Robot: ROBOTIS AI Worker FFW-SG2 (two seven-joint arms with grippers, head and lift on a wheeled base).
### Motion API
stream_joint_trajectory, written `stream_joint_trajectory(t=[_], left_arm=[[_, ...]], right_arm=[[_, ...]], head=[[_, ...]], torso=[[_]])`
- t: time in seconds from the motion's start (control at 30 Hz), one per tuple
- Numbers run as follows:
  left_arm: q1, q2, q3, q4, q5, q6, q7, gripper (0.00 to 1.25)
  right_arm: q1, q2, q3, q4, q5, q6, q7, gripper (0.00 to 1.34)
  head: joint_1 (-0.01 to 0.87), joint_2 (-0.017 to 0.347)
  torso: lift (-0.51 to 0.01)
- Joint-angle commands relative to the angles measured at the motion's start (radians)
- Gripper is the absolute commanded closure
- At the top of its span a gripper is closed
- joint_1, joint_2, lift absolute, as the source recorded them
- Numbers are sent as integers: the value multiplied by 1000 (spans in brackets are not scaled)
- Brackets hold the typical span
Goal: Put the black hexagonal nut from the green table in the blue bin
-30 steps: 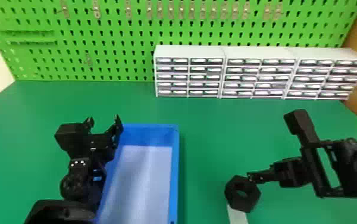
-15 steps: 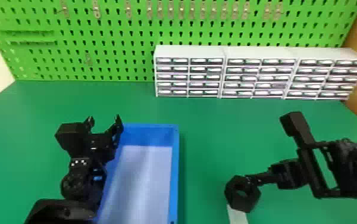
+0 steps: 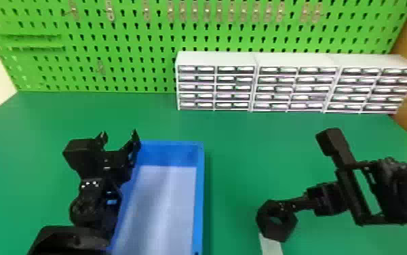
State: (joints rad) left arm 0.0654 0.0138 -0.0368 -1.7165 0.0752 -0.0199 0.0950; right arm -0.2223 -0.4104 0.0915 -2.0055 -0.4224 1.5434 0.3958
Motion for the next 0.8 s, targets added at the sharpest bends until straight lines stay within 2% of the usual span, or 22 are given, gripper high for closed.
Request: stream_joint_trajectory(t=[0.0, 0.77], left_arm=[[-1, 0, 0, 0, 0, 0, 0, 506], [-1, 0, 0, 0, 2, 0, 0, 506]], right_arm=[[-2, 4, -3, 1, 11, 0, 0, 302], [-17, 35, 16, 47, 93, -16, 0, 302]], head=[[657, 57], [657, 57]], torso=[[-95], [-95]])
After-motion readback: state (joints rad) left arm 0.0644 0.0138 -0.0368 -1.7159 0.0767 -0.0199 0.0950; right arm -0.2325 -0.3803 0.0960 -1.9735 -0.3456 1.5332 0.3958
